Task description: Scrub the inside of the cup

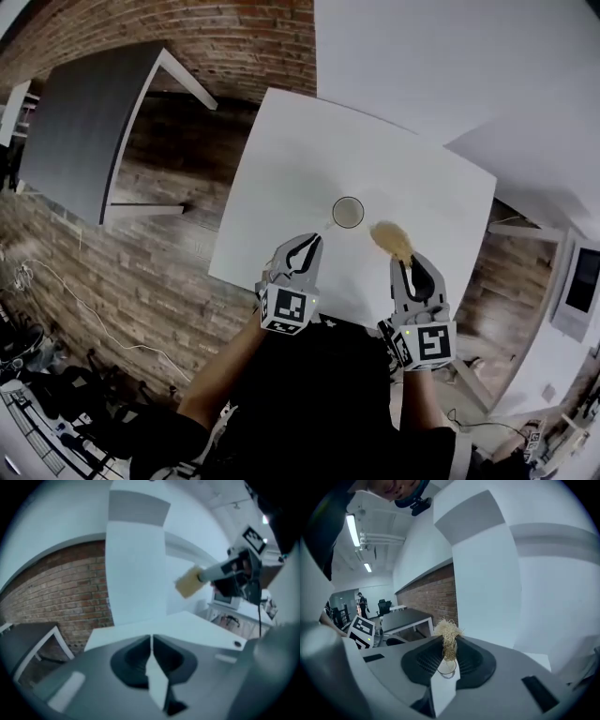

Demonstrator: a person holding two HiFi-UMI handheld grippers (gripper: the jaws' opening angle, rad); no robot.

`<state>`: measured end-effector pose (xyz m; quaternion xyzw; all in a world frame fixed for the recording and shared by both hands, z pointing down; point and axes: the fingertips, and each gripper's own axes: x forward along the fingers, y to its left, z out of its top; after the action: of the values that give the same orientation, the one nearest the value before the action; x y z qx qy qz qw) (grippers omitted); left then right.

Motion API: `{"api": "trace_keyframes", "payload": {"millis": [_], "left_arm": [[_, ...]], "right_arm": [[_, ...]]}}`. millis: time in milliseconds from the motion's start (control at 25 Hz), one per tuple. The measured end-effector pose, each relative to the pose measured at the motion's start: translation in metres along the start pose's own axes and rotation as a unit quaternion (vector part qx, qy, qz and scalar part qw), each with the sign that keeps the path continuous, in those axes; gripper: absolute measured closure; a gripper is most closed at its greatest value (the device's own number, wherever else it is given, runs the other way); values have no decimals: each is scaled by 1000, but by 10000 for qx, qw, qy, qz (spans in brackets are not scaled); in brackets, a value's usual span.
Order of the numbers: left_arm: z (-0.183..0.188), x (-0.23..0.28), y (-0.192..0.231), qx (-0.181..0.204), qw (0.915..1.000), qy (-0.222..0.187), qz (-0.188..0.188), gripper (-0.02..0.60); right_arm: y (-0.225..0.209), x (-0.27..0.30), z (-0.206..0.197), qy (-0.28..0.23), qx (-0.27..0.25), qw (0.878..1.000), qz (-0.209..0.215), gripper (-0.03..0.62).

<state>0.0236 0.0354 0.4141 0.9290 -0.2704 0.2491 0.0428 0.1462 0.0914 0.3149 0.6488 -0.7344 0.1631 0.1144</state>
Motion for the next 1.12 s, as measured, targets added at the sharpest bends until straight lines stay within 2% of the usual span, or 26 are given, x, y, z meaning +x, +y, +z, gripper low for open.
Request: {"api": "trace_keyframes", "payload": {"millis": [40, 160, 240, 320, 520, 640, 1120], "left_arm": [[19, -10, 2, -72, 9994, -331, 58, 575], [74, -36, 6, -182, 9918, -1257, 151, 577], [94, -44, 5, -330, 9882, -1486, 191, 577], [98, -44, 2, -461, 9871, -1524, 190, 577], [98, -38, -3, -513, 9848, -1648, 182, 578], [104, -41, -4, -508, 9820, -1811, 187, 578], [110, -43, 2, -630, 9790, -1922, 237, 578]], "right_arm": [[0, -6, 5, -207, 84, 9997, -45, 539], [4, -23, 23, -923, 303, 9952, -126, 539], [8, -31, 27, -1210, 313, 9920, -166, 539], [9, -31, 19, -1190, 401, 9919, -214, 539], [3, -35, 10, -1303, 865, 9870, -380, 539], [1, -35, 12, -1322, 820, 9870, -409, 539], [8, -30, 22, -1396, 643, 9874, -380, 539]]}}
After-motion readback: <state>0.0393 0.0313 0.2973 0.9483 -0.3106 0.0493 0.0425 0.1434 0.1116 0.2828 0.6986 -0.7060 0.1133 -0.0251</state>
